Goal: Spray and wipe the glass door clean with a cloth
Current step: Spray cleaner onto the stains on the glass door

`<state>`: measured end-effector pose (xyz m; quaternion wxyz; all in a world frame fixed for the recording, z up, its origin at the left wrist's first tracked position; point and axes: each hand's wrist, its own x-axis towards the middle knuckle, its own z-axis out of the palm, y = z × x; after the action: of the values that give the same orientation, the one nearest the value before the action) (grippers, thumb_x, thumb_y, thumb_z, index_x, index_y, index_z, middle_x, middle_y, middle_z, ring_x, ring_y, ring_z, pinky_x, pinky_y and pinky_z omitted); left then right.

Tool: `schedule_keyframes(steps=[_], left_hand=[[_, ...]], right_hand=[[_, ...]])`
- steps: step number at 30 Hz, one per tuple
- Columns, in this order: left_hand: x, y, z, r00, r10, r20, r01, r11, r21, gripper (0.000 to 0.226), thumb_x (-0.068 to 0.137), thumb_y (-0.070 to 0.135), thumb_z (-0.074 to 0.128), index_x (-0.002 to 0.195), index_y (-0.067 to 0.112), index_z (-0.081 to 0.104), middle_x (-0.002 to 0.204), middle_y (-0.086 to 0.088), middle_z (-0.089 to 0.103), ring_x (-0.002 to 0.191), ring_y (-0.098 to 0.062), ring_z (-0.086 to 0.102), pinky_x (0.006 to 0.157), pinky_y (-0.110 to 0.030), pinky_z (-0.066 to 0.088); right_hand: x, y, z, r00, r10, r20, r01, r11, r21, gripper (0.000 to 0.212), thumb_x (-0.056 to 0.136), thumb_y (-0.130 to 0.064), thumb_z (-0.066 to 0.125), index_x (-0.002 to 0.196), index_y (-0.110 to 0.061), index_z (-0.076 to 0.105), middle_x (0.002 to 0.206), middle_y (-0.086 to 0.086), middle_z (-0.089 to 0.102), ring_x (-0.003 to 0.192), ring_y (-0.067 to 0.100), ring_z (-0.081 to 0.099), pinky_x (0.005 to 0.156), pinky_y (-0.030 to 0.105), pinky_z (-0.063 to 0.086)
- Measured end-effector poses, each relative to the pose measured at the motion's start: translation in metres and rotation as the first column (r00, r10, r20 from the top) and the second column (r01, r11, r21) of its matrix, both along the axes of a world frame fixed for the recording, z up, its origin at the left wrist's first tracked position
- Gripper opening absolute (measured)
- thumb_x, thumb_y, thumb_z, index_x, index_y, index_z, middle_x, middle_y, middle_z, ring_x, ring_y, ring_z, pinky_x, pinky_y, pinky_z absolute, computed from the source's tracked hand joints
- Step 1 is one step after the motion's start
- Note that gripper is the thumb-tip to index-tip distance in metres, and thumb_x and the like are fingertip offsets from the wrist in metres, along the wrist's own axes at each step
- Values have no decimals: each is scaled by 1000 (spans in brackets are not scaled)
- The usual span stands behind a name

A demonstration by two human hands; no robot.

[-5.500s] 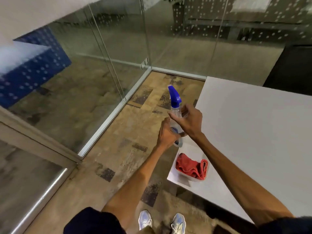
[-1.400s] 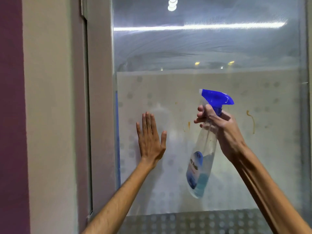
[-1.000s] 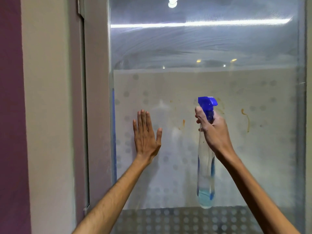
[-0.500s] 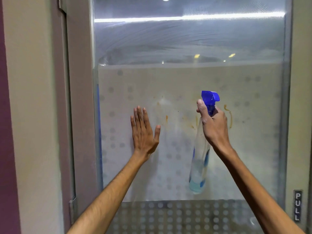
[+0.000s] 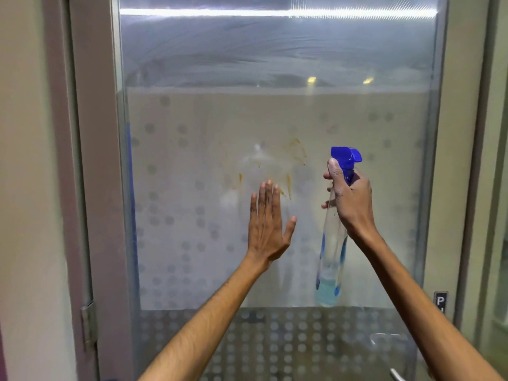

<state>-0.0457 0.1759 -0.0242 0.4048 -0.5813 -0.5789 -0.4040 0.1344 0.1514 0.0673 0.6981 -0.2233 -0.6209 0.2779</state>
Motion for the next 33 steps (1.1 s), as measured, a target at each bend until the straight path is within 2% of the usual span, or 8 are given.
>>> schedule_keyframes(steps=[5,13,16,19,22,24,29,33], left_hand=[[27,13,-6,1000,-13,22,14,999,-31,81,97,41,47,155,-1,10,165,-17,-3,153,-28,-2,125,-44,-2],[68,29,-3,998,-52,24,53,998,-30,79,97,40,45,155,-1,11,164,-17,-1,153,-28,-2,125,-42,0],[78,36,-2,997,-55,48,57,998,-40,80,97,39,46,155,-2,10,165,-18,-1,153,-28,-3,125,-42,2],[84,44,-5,996,-45,79,49,997,-53,80,98,40,46,155,-2,8,165,-16,-2,153,-27,-3,125,-41,2],[85,49,-9,995,-21,97,27,998,-54,80,98,40,45,155,-1,7,165,-15,-3,154,-26,-2,125,-39,0],[86,51,-11,995,-17,96,22,998,-52,80,98,40,45,155,-1,7,165,-14,-3,154,-26,-3,125,-39,0],[98,46,-18,991,-27,133,30,999,-21,81,95,37,46,154,-4,8,164,-19,1,153,-29,-2,125,-40,0],[116,41,-35,987,-105,119,107,994,-12,79,92,30,52,153,-4,16,163,-22,8,153,-32,3,125,-42,-3]], right_hand=[[21,9,-3,1000,18,-3,-18,1000,-14,47,98,-49,55,106,-3,63,88,-3,68,46,17,59,50,36,56],[53,23,-5,998,-56,10,56,998,43,49,100,-48,51,99,0,61,77,8,66,44,13,59,51,25,51],[66,29,-4,996,-86,-29,88,995,56,50,100,-47,51,95,2,60,73,6,61,43,12,59,54,28,51],[78,37,-7,992,-107,-71,112,992,65,52,99,-49,50,85,1,57,53,-3,54,45,19,59,60,37,53],[87,41,-10,992,-110,-69,113,992,48,54,99,-51,49,80,-1,55,45,-4,54,46,23,60,62,38,53],[93,41,-12,993,-97,-60,98,995,20,52,100,-49,51,84,1,58,52,-3,57,46,20,59,62,37,53],[101,45,-29,997,-77,-8,76,997,-33,45,99,-46,54,99,-2,64,88,-1,70,44,14,58,52,30,51],[109,45,-52,998,-58,-15,57,995,-82,41,99,-45,54,105,-5,64,95,1,70,46,12,58,52,29,54]])
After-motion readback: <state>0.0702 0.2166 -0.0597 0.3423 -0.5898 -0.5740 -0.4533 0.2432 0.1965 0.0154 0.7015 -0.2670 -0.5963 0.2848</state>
